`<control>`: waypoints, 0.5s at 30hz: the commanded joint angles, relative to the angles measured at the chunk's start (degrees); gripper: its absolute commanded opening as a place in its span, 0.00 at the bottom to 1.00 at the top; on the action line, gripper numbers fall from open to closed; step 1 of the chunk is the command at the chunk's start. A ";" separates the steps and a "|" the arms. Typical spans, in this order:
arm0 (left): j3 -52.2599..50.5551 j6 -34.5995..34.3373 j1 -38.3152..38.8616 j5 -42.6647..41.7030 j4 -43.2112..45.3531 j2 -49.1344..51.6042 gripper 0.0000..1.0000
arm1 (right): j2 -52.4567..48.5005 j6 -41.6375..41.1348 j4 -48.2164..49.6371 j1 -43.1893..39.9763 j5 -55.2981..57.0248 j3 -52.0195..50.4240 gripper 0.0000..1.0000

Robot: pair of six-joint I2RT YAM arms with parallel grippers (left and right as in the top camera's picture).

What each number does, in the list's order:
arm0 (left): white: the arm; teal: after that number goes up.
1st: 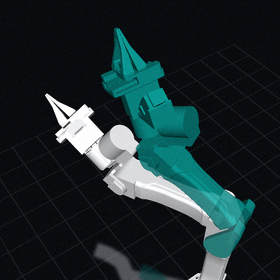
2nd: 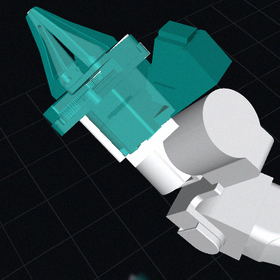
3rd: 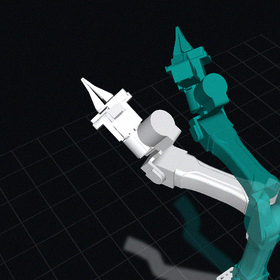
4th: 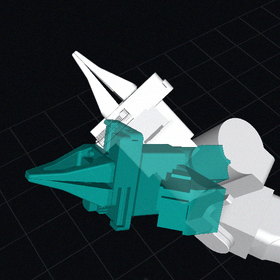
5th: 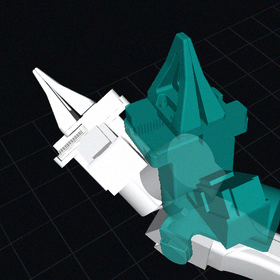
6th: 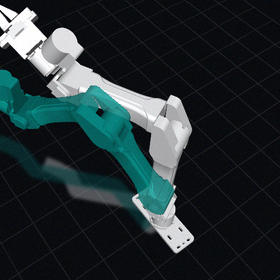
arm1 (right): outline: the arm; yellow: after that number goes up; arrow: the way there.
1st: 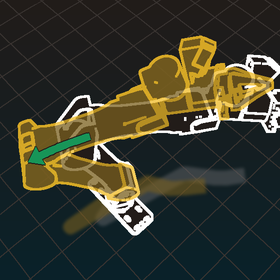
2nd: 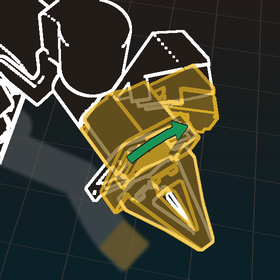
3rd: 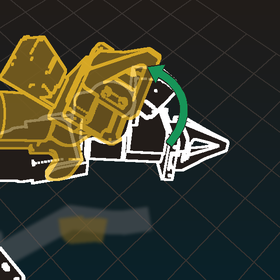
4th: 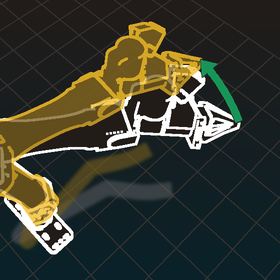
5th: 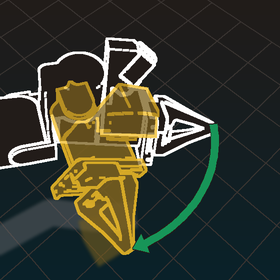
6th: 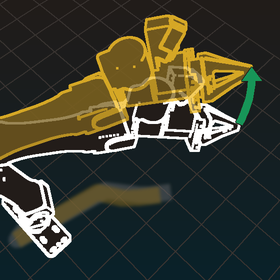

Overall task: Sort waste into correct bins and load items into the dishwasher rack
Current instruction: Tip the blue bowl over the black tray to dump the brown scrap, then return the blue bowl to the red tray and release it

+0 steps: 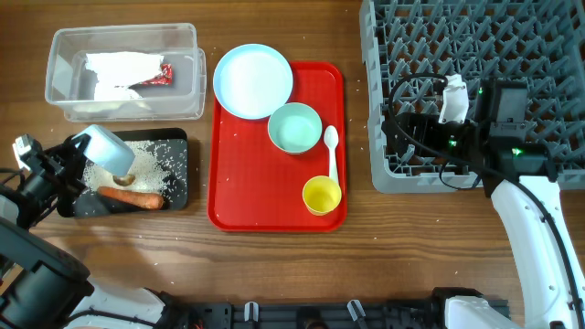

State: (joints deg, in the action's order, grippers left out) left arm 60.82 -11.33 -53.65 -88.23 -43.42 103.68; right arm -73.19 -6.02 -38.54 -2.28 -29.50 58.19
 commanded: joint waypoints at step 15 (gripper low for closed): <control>0.87 0.85 22.21 18.62 8.15 -21.75 0.04 | -0.55 -0.17 0.07 0.20 0.57 0.57 1.00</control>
State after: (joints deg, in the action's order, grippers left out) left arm 60.82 -11.88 -39.16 -83.42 -34.44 89.17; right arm -73.19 -6.02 -38.35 -2.28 -29.50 58.19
